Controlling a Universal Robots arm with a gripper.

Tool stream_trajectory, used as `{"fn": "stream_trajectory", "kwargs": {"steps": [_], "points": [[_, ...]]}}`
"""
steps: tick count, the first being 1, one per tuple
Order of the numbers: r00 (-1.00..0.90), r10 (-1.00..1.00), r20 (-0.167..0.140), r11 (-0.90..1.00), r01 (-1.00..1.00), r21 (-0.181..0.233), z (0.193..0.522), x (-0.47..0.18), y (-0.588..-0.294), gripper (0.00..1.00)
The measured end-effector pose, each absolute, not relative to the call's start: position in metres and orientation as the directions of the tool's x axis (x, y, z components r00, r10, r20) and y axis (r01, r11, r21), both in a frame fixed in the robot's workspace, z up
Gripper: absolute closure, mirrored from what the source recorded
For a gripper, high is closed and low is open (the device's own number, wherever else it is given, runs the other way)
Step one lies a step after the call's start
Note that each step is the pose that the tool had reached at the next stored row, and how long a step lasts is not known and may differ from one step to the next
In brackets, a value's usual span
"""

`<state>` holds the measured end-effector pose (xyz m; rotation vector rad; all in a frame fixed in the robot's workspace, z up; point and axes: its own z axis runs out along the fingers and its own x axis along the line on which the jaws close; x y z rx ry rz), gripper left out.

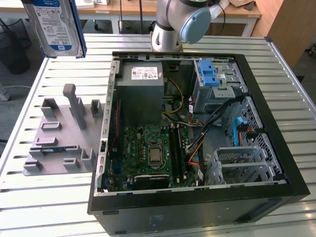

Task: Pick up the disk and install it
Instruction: 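Pick up the disk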

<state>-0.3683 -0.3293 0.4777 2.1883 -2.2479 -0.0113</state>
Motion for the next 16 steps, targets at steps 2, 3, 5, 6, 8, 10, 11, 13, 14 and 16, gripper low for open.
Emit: {"fn": "stream_trajectory", "kwargs": {"steps": [2, 3, 5, 6, 8, 10, 11, 13, 14, 16], "points": [[-0.027, -1.0, -0.002, 0.027, -1.0, 0.008, 0.478, -0.367, -0.329, 0.64], [-0.027, -1.0, -0.002, 0.027, -1.0, 0.008, 0.478, -0.367, -0.329, 0.64], [-0.027, -1.0, -0.002, 0.027, -1.0, 0.008, 0.478, -0.366, -0.329, 0.64], [-0.027, -1.0, -0.002, 0.027, -1.0, 0.008, 0.478, -0.365, -0.329, 0.64], [-0.027, -1.0, -0.002, 0.027, -1.0, 0.008, 0.478, -0.363, -0.329, 0.64], [-0.027, -1.0, -0.002, 0.027, -1.0, 0.008, 0.478, -0.361, -0.329, 0.64], [-0.027, -1.0, -0.002, 0.027, -1.0, 0.008, 0.478, -0.36, -0.329, 0.64], [-0.027, -1.0, -0.002, 0.027, -1.0, 0.008, 0.478, -0.359, -0.329, 0.64], [-0.027, -1.0, -0.002, 0.027, -1.0, 0.008, 0.478, -0.358, -0.329, 0.64], [-0.027, -1.0, -0.002, 0.027, -1.0, 0.008, 0.478, -0.356, -0.33, 0.64]]}}
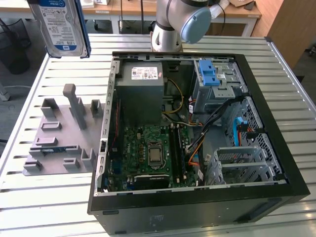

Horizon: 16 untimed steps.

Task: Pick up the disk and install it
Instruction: 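Pick up the disk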

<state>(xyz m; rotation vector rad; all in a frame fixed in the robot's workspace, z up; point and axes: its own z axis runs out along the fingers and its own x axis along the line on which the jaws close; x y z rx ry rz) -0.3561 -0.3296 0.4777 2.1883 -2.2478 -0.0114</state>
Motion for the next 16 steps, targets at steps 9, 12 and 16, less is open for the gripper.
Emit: {"fn": "stream_trajectory", "kwargs": {"steps": [9, 12, 16], "points": [[-0.027, -1.0, -0.002, 0.027, -1.0, 0.008, 0.478, -0.353, -0.34, 0.64], [-0.028, -1.0, -0.002, 0.028, -1.0, 0.008, 0.478, -0.351, -0.342, 0.64], [-0.028, -1.0, -0.002, 0.028, -1.0, 0.009, 0.478, -0.346, -0.344, 0.64]]}}
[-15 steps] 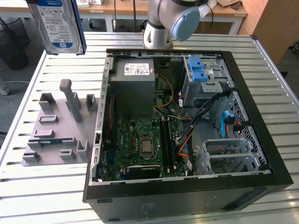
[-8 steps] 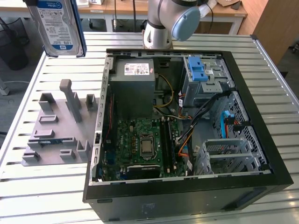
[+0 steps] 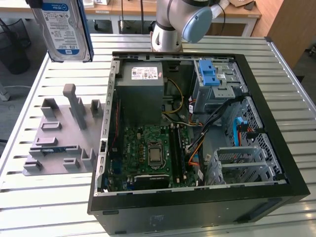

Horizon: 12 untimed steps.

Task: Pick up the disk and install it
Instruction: 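Pick up the disk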

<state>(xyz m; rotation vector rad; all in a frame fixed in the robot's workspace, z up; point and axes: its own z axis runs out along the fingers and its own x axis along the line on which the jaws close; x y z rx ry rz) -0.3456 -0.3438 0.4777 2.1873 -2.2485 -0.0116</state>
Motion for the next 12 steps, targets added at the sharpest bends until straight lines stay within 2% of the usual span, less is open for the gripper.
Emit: {"fn": "stream_trajectory", "kwargs": {"steps": [12], "points": [[-0.028, -1.0, -0.002, 0.028, -1.0, 0.009, 0.478, -0.333, -0.346, 0.64]]}}
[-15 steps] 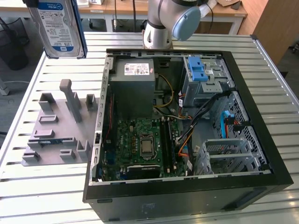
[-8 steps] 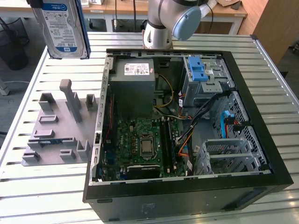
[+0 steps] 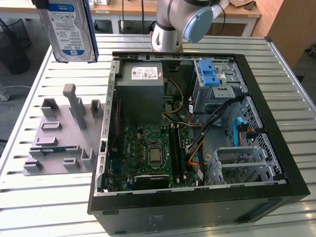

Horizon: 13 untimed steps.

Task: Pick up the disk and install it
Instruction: 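Pick up the disk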

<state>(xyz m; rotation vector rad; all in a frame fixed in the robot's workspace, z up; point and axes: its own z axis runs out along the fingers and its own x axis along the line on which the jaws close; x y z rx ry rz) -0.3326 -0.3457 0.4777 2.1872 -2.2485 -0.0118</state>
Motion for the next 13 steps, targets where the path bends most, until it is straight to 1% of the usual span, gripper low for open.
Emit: {"fn": "stream_trajectory", "kwargs": {"steps": [13], "points": [[-0.028, -1.0, -0.002, 0.028, -1.0, 0.009, 0.478, -0.32, -0.347, 0.64]]}}
